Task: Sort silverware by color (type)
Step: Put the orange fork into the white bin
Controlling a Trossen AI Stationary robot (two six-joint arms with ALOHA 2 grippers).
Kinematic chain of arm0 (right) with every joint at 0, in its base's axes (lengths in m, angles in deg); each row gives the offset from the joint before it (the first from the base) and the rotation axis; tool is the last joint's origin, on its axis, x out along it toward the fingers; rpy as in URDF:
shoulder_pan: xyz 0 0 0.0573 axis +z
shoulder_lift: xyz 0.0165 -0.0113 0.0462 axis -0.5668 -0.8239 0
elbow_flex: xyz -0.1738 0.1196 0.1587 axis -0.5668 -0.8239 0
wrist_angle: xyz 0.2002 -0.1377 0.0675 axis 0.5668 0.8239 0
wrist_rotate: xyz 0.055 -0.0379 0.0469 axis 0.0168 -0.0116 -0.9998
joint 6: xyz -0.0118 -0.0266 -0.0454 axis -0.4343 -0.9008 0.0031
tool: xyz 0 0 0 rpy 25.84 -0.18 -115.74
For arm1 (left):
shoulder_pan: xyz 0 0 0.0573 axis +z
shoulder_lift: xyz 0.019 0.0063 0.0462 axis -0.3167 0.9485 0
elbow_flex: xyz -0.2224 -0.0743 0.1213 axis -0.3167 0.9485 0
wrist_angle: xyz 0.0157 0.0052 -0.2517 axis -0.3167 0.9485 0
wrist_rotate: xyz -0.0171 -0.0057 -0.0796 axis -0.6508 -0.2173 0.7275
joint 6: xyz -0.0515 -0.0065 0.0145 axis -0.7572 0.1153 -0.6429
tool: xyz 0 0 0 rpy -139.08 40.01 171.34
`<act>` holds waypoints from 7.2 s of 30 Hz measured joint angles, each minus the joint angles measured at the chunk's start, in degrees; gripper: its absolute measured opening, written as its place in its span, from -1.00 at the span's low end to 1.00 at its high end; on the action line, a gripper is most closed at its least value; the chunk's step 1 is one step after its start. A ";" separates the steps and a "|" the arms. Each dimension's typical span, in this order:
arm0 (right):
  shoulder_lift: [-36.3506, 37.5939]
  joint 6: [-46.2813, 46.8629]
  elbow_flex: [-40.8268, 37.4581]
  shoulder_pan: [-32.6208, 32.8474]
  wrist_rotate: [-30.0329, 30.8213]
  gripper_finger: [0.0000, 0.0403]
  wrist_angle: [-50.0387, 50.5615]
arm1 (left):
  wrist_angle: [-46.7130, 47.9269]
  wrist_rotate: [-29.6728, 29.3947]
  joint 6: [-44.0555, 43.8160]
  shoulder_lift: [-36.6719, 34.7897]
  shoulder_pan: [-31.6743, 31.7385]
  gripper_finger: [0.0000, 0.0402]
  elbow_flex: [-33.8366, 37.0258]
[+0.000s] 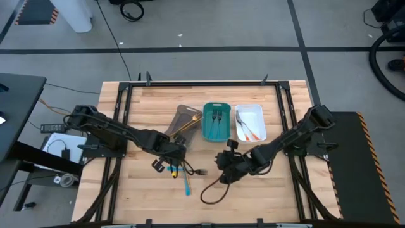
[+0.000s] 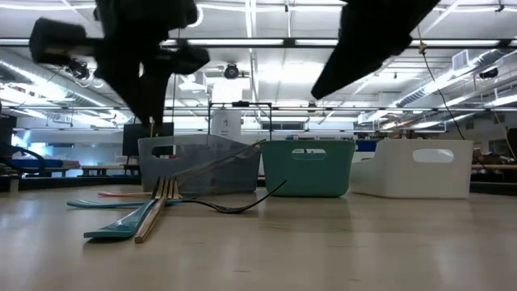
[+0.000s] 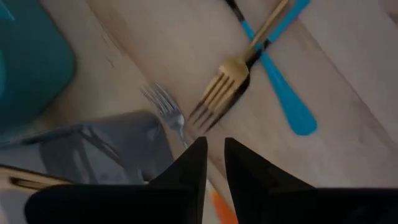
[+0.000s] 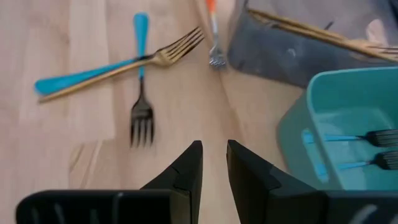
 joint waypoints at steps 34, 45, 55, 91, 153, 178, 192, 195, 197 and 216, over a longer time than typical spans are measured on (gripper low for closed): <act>-0.09 -11.05 -14.07 -5.41 8.49 -0.60 -35.66 | -30.36 -1.36 -19.72 -14.48 7.38 -0.68 29.06; -0.09 -12.12 -14.39 -4.60 8.67 -0.60 -34.62 | -31.93 3.15 -25.82 -14.33 10.07 -0.60 29.03; -0.09 -11.98 -14.40 -4.57 8.71 -0.60 -34.85 | -34.91 3.89 -28.98 -6.94 8.77 -0.18 28.98; 15.17 -7.96 -14.36 -1.19 15.01 -0.60 -22.84 | -35.77 3.29 -25.68 -4.63 11.00 -0.25 28.87; 16.61 10.79 -14.36 -0.15 15.32 -0.60 -7.51 | -19.82 1.11 -20.45 -0.83 11.63 -0.92 9.80; 20.94 34.68 -14.36 6.35 9.46 -0.61 9.76 | -26.71 4.87 -11.34 -0.89 12.82 -0.91 -0.18; 20.94 39.85 -14.36 12.29 14.70 -0.61 9.94 | -41.78 4.71 7.16 -0.89 16.42 -0.91 -0.18; 20.94 40.60 -14.36 13.00 15.90 -0.61 9.91 | -44.10 4.75 10.69 -0.89 16.75 -0.91 -0.18; 20.94 41.05 -14.36 13.37 16.58 -0.61 9.89 | -45.78 4.73 12.46 -0.89 16.79 -0.91 -0.18; 20.63 40.81 -14.36 13.88 19.44 -0.61 9.54 | -52.78 4.56 28.45 -0.89 16.66 -0.91 -0.18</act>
